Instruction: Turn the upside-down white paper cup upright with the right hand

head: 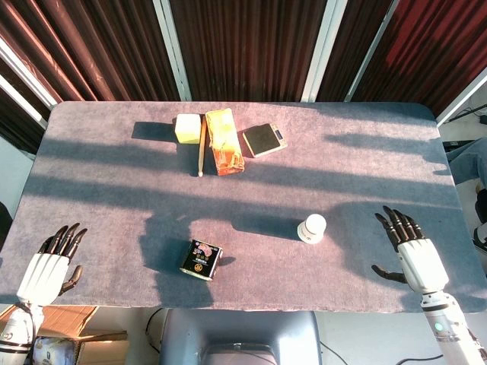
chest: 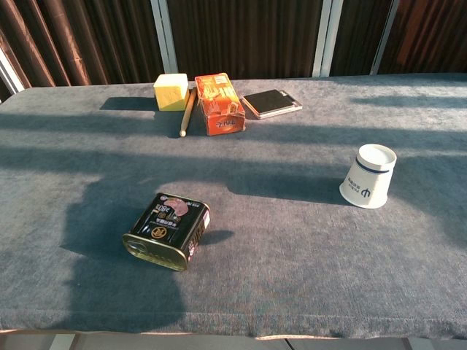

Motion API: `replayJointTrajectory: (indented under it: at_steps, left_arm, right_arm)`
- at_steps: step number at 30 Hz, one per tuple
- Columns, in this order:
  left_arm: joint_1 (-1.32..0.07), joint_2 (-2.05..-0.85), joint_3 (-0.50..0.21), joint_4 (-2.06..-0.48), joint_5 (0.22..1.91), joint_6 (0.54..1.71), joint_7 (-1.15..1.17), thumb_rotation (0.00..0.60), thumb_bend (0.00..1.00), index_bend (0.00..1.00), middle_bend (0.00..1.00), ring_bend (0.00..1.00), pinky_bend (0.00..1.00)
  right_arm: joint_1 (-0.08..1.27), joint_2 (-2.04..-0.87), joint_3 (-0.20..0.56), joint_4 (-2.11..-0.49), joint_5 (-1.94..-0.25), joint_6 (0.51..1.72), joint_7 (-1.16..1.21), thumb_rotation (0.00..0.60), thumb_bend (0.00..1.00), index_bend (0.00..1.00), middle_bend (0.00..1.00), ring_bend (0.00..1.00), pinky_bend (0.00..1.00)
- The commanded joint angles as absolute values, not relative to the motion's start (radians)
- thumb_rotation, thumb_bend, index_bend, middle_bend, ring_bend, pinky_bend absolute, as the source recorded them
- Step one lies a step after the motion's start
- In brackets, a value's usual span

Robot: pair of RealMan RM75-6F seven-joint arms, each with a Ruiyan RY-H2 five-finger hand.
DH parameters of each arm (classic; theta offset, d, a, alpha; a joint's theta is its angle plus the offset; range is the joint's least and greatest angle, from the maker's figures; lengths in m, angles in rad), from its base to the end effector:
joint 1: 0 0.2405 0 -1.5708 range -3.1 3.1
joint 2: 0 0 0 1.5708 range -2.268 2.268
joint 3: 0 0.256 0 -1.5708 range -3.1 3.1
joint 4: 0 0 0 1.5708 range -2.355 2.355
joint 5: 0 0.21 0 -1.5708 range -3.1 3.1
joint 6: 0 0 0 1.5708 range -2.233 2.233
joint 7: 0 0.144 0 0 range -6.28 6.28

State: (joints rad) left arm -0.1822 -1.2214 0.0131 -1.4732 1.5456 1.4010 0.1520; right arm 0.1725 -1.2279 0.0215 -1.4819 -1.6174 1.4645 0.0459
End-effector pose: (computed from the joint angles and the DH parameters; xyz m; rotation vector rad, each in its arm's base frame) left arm -0.3148 0.1992 0.1166 -1.6156 -0.7654 -0.7653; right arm -0.2980 -0.2020 0.1221 1.5532 -0.8534 1.0123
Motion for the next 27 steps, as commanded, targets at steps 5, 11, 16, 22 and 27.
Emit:
replayJointTrajectory:
  at_steps: [5, 11, 16, 22, 27]
  left_arm:
    - [-0.183, -1.218, 0.012, -1.481, 1.536, 1.389, 0.154, 0.6, 0.43, 0.02, 0.0, 0.0, 0.19]
    - [-0.182, -1.214, 0.009, -1.491, 1.525, 1.383, 0.155, 0.6, 0.42, 0.03, 0.0, 0.0, 0.19]
    - [-0.18, -1.209, 0.01, -1.502, 1.518, 1.378, 0.158, 0.6, 0.42, 0.04, 0.0, 0.0, 0.19]
    - [-0.176, -1.206, 0.006, -1.509, 1.51, 1.381, 0.153, 0.6, 0.42, 0.05, 0.0, 0.0, 0.19]
    - [-0.173, -1.201, 0.005, -1.517, 1.502, 1.379, 0.154, 0.6, 0.42, 0.06, 0.0, 0.0, 0.19]
  right_arm:
    - [0.177, -1.235, 0.029, -1.475, -1.608, 1.459, 0.037, 0.6, 0.17, 0.1, 0.1, 0.05, 0.22]
    - [0.208, -1.272, 0.047, -1.42, -1.602, 1.428, 0.079, 0.6, 0.17, 0.1, 0.11, 0.05, 0.22]
    - [0.273, -1.323, 0.066, -1.349, -1.589, 1.341, 0.145, 0.6, 0.17, 0.1, 0.1, 0.05, 0.22]
    - [0.366, -1.377, 0.104, -1.321, -1.562, 1.233, 0.123, 0.6, 0.17, 0.14, 0.1, 0.06, 0.23]
    - [0.427, -1.418, 0.13, -1.32, -1.518, 1.151, 0.057, 0.6, 0.17, 0.18, 0.14, 0.09, 0.25]
